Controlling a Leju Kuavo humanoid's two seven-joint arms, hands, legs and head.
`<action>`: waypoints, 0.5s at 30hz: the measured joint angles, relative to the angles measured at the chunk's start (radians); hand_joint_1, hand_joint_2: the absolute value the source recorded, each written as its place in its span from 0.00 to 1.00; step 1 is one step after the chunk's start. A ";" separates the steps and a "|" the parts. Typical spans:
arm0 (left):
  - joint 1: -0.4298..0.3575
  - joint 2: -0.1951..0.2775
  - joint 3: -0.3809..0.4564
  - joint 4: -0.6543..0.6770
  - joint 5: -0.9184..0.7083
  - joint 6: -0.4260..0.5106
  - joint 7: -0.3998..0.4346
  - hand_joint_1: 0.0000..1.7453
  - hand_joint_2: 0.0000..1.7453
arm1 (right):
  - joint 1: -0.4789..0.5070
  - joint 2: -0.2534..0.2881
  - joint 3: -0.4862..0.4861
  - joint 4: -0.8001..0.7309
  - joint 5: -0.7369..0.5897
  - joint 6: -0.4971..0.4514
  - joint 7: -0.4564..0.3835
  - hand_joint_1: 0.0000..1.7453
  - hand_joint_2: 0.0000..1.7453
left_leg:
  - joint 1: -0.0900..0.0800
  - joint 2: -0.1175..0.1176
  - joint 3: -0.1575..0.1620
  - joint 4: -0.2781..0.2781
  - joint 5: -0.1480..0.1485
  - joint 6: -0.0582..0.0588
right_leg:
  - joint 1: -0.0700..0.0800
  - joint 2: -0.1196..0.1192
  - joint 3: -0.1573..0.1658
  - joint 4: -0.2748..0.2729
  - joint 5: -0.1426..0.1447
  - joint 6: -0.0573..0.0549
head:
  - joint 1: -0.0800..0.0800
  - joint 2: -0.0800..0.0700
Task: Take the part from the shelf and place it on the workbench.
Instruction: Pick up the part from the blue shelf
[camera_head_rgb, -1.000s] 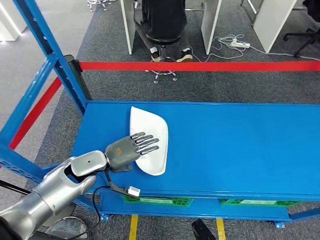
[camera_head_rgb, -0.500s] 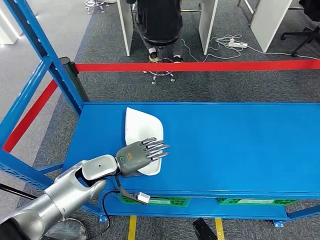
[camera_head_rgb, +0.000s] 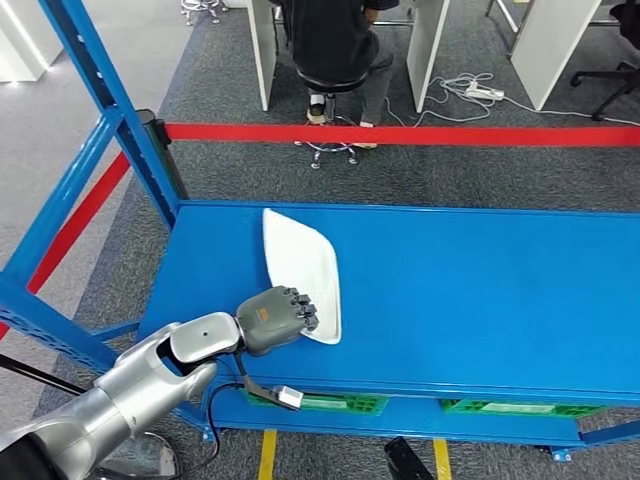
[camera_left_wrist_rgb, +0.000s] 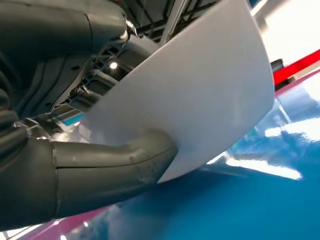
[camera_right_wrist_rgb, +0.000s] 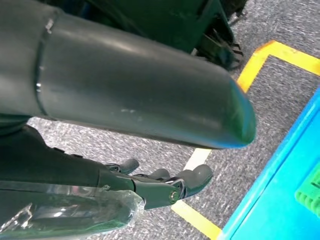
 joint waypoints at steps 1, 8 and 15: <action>-0.001 0.000 0.000 0.001 0.000 0.001 0.001 1.00 1.00 | 0.000 0.000 0.000 0.000 0.000 0.000 0.000 0.00 0.00 | -0.001 0.000 -0.002 0.002 0.000 -0.004 | 0.002 0.002 0.005 -0.007 -0.004 -0.005 | 0.000 0.000; 0.000 0.000 0.000 0.004 -0.015 0.004 0.022 1.00 1.00 | 0.002 0.001 0.000 -0.001 -0.004 -0.001 -0.006 0.00 0.00 | 0.008 0.002 -0.093 0.212 -0.121 -0.031 | 0.002 0.002 0.005 -0.011 0.002 -0.037 | -0.008 0.000; 0.002 -0.006 0.009 0.004 0.005 0.018 0.027 1.00 1.00 | 0.003 0.001 0.000 -0.001 -0.010 -0.001 -0.005 0.00 0.00 | 0.002 0.002 0.001 0.032 -0.010 -0.004 | 0.009 0.004 0.008 -0.010 0.002 -0.033 | -0.007 0.000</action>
